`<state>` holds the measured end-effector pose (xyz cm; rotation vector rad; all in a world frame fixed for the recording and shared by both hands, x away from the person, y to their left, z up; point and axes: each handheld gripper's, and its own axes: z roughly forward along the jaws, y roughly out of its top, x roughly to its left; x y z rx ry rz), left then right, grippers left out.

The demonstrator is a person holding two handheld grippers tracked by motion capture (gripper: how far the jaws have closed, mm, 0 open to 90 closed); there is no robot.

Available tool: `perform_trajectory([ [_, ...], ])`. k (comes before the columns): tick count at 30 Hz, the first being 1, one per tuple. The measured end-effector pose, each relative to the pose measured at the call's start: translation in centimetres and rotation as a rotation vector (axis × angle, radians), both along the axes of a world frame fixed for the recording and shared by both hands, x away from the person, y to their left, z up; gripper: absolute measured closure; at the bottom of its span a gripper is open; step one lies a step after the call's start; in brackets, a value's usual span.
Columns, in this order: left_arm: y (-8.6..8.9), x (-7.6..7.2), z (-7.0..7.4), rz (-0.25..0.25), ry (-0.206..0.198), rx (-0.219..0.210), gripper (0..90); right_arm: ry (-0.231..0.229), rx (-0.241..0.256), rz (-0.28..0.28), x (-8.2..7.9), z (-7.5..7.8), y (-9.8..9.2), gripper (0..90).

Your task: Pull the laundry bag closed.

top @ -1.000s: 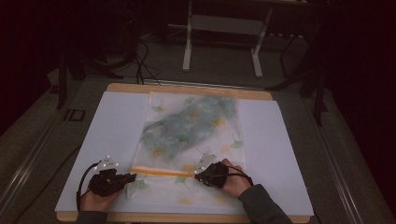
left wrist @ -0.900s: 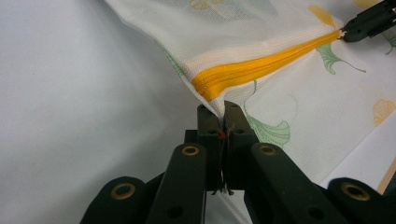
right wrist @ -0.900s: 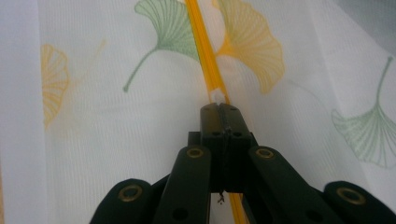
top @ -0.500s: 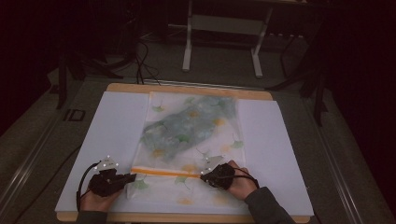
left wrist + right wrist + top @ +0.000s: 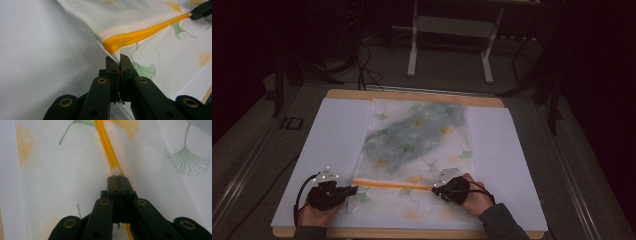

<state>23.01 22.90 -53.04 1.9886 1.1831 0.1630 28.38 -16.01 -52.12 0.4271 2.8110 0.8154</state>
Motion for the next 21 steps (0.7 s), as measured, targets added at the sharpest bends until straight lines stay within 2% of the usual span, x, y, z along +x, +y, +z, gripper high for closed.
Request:
perform_trajectory([
  [21,0.0,0.0,0.0,0.001,0.001,0.002,88.0,-0.008,0.009,-0.033,-0.2,0.1,-1.7,90.0],
])
